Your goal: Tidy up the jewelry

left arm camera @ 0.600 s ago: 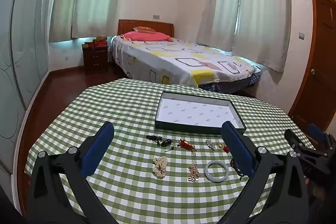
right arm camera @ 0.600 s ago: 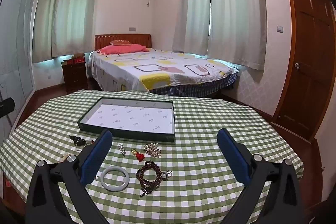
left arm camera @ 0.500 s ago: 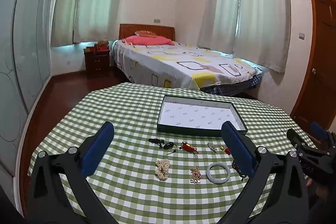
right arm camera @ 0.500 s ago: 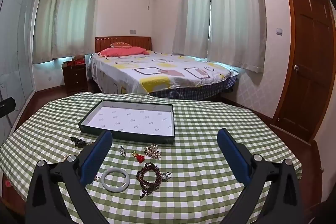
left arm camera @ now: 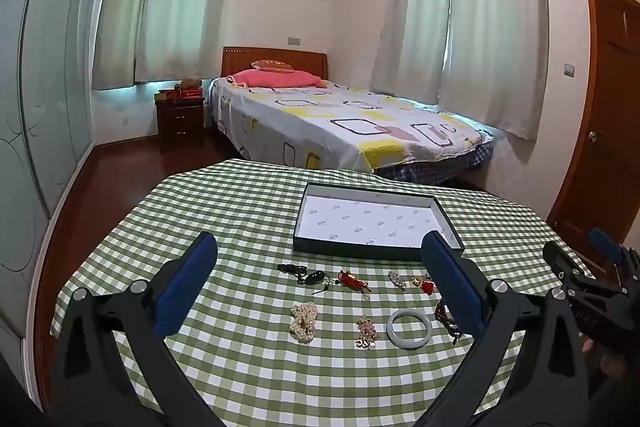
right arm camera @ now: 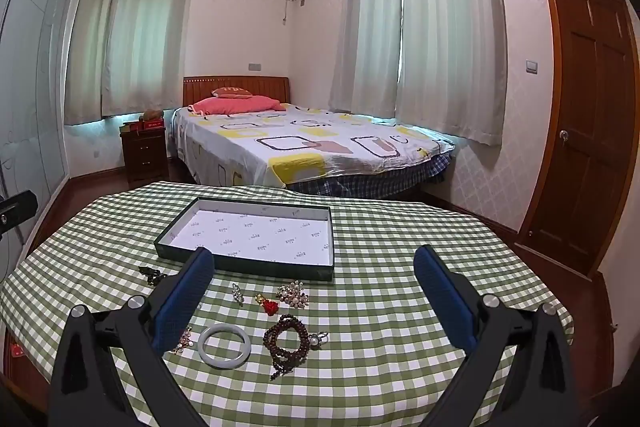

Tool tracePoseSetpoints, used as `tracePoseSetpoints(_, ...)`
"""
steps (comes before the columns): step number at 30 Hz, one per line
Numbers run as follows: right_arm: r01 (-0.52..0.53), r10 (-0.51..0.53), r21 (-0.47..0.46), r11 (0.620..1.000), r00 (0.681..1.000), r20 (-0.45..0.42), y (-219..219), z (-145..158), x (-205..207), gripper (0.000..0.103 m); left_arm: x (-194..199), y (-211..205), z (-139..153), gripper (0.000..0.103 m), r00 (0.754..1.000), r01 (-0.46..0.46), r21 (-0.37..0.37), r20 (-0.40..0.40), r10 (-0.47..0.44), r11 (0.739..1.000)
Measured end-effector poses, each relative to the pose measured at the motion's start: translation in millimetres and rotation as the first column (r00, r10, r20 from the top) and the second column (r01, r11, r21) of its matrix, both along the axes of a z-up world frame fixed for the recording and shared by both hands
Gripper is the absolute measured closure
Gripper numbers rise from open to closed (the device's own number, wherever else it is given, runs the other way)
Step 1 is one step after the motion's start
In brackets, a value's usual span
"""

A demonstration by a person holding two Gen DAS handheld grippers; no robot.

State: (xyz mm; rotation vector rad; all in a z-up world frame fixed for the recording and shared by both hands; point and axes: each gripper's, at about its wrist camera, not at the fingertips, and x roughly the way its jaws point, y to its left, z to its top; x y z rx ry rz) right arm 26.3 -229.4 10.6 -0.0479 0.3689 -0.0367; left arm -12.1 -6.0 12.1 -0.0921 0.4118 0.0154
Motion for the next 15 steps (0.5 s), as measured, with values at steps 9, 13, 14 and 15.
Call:
tracePoseSetpoints(9, 0.0, 0.0, -0.001, 1.0, 1.0, 0.0, -0.2, -2.3, 0.2, 0.005, 1.7, 0.4, -1.2, 0.003, 1.0, 0.005, -0.003, -0.007, -0.005, 1.0)
tracePoseSetpoints(13, 0.002, -0.002, -0.001, 1.0, 1.0, 0.002, -0.2, -3.1, 0.0, 0.005, 1.9, 0.1, -1.8, 0.003, 1.0, 0.004, -0.006, -0.01, -0.004, 1.0)
tracePoseSetpoints(14, 0.002, -0.002, 0.0, 1.0, 1.0, 0.001, -0.3, -2.8, 0.0, 0.005, 1.5, 0.8, -1.4, 0.003, 1.0, 0.003, -0.008, -0.009, -0.003, 1.0)
tracePoseSetpoints(15, 0.002, -0.002, 0.001, 1.0, 1.0, 0.001, -0.9, -1.1, -0.7, 0.005, 1.1, 1.1, -1.7, 0.003, 1.0, 0.002, -0.009, -0.007, -0.002, 1.0)
